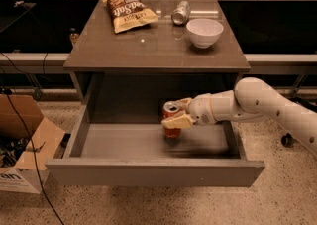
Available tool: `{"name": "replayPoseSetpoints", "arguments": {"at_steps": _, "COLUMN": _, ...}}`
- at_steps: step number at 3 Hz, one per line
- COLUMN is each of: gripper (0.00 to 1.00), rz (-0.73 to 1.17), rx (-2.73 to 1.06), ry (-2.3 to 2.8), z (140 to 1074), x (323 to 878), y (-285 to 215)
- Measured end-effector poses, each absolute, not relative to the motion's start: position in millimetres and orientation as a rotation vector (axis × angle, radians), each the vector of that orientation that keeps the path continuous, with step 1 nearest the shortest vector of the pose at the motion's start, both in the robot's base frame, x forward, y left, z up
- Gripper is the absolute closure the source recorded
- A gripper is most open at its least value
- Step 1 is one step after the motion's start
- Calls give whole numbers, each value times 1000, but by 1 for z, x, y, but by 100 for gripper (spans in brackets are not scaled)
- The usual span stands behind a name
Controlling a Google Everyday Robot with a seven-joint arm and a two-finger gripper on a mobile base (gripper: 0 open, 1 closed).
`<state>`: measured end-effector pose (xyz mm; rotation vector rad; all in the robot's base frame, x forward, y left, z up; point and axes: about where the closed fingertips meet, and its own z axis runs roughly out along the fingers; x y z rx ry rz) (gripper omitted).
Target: Place coke can into top drawer
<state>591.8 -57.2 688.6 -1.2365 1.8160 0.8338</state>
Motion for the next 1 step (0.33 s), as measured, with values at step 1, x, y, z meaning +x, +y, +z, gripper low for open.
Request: {"name": "replayPoseSetpoints", "arguments": {"at_steps": 1, "gripper": 0, "rz": 837, "rx": -1239, "ry": 1815, "z": 688, "x": 591, "y": -55}}
